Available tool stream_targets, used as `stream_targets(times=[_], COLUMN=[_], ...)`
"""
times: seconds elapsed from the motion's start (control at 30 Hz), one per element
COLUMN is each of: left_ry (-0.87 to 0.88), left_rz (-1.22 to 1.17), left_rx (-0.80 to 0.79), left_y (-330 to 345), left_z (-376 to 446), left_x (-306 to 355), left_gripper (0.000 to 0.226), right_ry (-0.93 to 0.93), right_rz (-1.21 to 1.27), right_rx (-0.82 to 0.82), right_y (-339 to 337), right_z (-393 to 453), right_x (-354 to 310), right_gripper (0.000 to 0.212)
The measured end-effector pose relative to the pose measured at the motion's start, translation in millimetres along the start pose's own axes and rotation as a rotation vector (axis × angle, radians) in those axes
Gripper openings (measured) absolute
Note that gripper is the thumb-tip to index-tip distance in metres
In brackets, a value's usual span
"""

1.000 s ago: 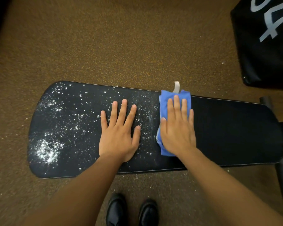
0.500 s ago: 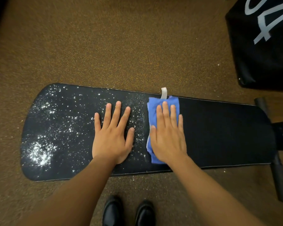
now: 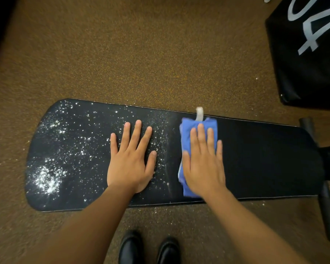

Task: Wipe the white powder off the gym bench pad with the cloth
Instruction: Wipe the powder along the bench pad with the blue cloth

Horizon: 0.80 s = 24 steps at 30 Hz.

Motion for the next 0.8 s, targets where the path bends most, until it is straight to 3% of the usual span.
stream_targets(times=[0.13,0.4,0.63,0.8], left_ry=[0.002,0.002,0.001,-0.001], left_rz=[0.006,-0.003,-0.003,0.000], left_rx=[0.005,0.007,0.006,0.004], left_y=[-0.8,-2.5,-1.5,-1.1], left_z=[0.8,0.0,-0.3,0.5], left_x=[1.0,1.7,2.1,1.2], left_gripper=[0.063,0.063,0.063,0.064], right_ry=[0.109,-0.152,0.114,-0.063], right_rz=[0.071,-0.022,0.033,0.023], right_rx=[-0.011,0.027,-0.003,0.016], right_y=[-8.2,6.9,-5.3,-5.1], right_z=[49.1,-59.9,43.8,-3.5], right_x=[-22.4,-31.7,-11.5,-49.3], right_gripper=[0.066,0.061,0.065,0.063])
Point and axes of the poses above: each hand's wrist, its own z-axis towards the middle knuckle, its own y-axis out of the palm, x = y × z, the point moved 10 cm from there along z, towards the middle knuckle, and after that the axes turned 11 degrees about -z, right-handed, at the moved point
